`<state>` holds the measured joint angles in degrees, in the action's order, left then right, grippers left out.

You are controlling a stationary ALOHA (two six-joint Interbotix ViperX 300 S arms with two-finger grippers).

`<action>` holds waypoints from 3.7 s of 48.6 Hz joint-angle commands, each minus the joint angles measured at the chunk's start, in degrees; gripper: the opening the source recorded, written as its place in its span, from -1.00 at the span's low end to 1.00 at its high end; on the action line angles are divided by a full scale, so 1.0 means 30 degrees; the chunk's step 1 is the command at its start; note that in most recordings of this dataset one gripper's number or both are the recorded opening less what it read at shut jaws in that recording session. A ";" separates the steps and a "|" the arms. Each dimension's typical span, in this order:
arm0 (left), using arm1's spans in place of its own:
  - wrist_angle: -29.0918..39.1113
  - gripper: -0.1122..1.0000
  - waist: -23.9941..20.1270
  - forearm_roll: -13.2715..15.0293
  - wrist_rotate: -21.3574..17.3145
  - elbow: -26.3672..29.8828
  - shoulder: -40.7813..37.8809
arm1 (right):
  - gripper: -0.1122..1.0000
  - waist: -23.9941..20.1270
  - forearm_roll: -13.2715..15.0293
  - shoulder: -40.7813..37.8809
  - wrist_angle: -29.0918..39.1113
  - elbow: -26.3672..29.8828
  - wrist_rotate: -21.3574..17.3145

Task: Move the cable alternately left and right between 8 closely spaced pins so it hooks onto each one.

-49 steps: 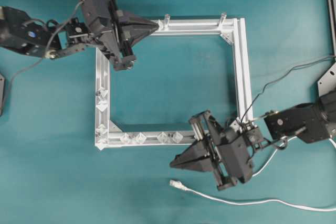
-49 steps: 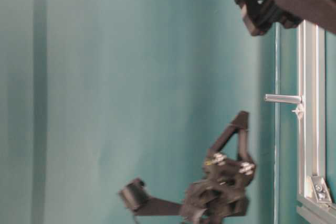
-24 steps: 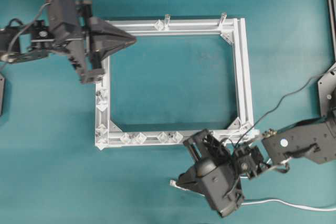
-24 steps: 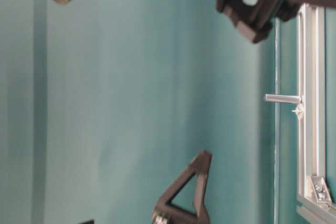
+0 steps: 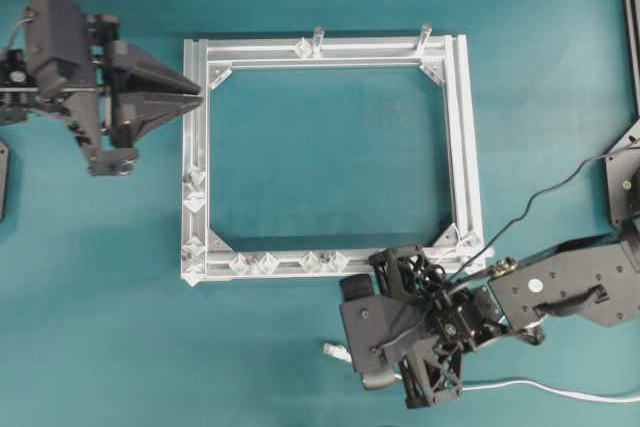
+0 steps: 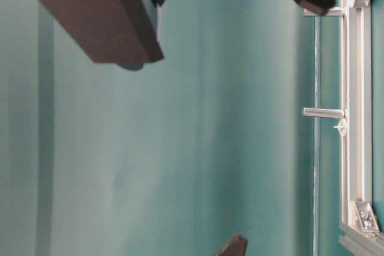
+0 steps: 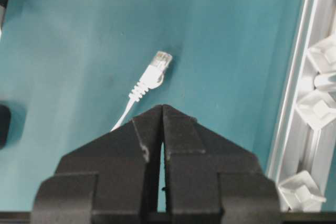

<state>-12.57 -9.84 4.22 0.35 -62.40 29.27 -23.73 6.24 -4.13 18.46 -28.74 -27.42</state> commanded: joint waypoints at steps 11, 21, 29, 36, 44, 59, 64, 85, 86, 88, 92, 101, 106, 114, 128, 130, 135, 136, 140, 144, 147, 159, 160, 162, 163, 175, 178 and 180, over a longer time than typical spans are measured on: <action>0.0410 -0.23 0.0088 -0.0088 0.0205 -0.2139 0.4658 | -0.70 -0.0059 0.0000 -0.0029 0.1787 0.1582 -0.0205; 0.3252 -0.23 0.0088 -0.0088 0.0176 -0.3896 0.9961 | 0.34 -0.0088 -0.0059 -0.0791 0.3457 0.2812 -0.0205; 0.6006 -0.24 0.0088 -0.0088 0.0205 -0.4746 1.4238 | 0.49 -0.0117 -0.0293 -0.1553 0.3779 0.3633 -0.0205; 0.7559 -0.24 0.0059 -0.0088 0.0205 -0.5127 1.6406 | 0.49 -0.0146 -0.0967 -0.2256 0.4189 0.4102 -0.0205; 0.7998 -0.24 0.0059 -0.0088 0.0205 -0.5361 1.6289 | 0.49 -0.0117 -0.1113 -0.2959 0.4248 0.4219 -0.0234; 0.7998 -0.24 0.0088 -0.0059 0.0205 -0.5566 1.6201 | 0.49 -0.0117 -0.1113 -0.4072 0.4160 0.4775 -0.0234; 0.7998 -0.24 0.0059 -0.0088 0.0205 -0.5566 1.6201 | 0.49 -0.0117 -0.1113 -0.4453 0.4131 0.4893 -0.0234; 0.7998 -0.24 0.0088 -0.0088 0.0234 -0.5742 1.6201 | 0.33 -0.0117 -0.1055 -0.5068 0.4189 0.4893 -0.0234; 0.7998 -0.24 0.0059 -0.0088 0.0234 -0.5742 1.6201 | 0.29 -0.0117 -0.1055 -0.5098 0.4189 0.4893 -0.0234; 0.7998 -0.24 0.0059 -0.0088 0.0234 -0.5771 1.6201 | 0.20 -0.0117 -0.1055 -0.5068 0.4248 0.4893 -0.0234; 0.7998 -0.24 0.0088 -0.0088 0.0234 -0.5771 1.6201 | -0.19 -0.0117 -0.1055 -0.5098 0.4307 0.4893 -0.0234; 0.8027 -0.24 0.0088 -0.0088 0.0234 -0.5771 1.6201 | -0.52 -0.0117 -0.1055 -0.5068 0.4600 0.4893 -0.0234; 0.8027 -0.24 0.0059 -0.0088 0.0234 -0.5771 1.6201 | -0.52 -0.0117 -0.1055 -0.5068 0.4687 0.4893 -0.0234; 0.8086 -0.24 0.0059 -0.0088 0.0234 -0.5771 1.6201 | -0.52 -0.0117 -0.1055 -0.5068 0.4717 0.5039 -0.0234; 0.8145 -0.24 0.0059 -0.0088 0.0234 -0.5801 1.6201 | -0.52 -0.0117 -0.1084 -0.4570 0.5449 0.5303 -0.1348; 0.8145 -0.24 0.0059 -0.0059 0.0234 -0.5830 1.6201 | -0.52 -0.0117 -0.1055 -0.4424 0.5596 0.5273 -0.1846; 0.8115 -0.24 0.0059 -0.0088 0.0234 -0.5801 1.6201 | -0.52 -0.0146 -0.1055 -0.3955 0.6211 0.5156 -0.3135; 0.8115 -0.24 0.0059 -0.0088 0.0234 -0.5830 1.6201 | -0.52 -0.0146 -0.1055 -0.3867 0.6357 0.5156 -0.3428; 0.8145 -0.24 0.0059 -0.0088 0.0234 -0.5830 1.6230 | -0.52 -0.0234 -0.0996 -0.3486 0.6943 0.4980 -0.4746; 0.8145 -0.24 0.0088 -0.0088 0.0234 -0.5830 1.6201 | -0.52 -0.0352 -0.0820 -0.3105 0.7236 0.4775 -0.5918; 0.8115 -0.24 0.0088 -0.0088 0.0234 -0.5830 1.6201 | -0.52 -0.0498 -0.0586 -0.2813 0.7354 0.4541 -0.6855; 0.8145 -0.24 0.0059 -0.0088 0.0234 -0.5801 1.6201 | -0.52 -0.1289 0.0234 -0.1729 0.7939 0.3281 -1.0957; 0.8115 -0.24 0.0059 -0.0088 0.0234 -0.5801 1.6230 | -0.52 -0.1348 0.0322 -0.1641 0.7969 0.3193 -1.1338; 0.8115 -0.24 0.0088 -0.0088 0.0234 -0.5830 1.6201 | -0.52 -0.1436 0.0498 -0.1436 0.8027 0.2988 -1.2100; 0.8145 -0.24 0.0059 -0.0088 0.0234 -0.5830 1.6201 | -0.52 -0.1494 0.0586 -0.1348 0.8027 0.2930 -1.2480; 0.8145 -0.24 0.0059 -0.0088 0.0234 -0.5889 1.6230 | -0.52 -0.2080 0.2285 -0.0352 0.8760 0.1992 -1.7842; 0.8115 -0.24 0.0059 -0.0088 0.0234 -0.5918 1.6230 | -0.52 -0.2139 0.2578 -0.0205 0.9053 0.1846 -1.9102; 0.8145 -0.24 0.0088 -0.0059 0.0234 -0.5918 1.6201 | -0.52 -0.2197 0.2695 -0.0088 0.9199 0.1758 -1.9922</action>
<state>12.04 -9.67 4.13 0.62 -80.68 78.75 -29.71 13.36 -6.68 45.44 -23.55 -84.46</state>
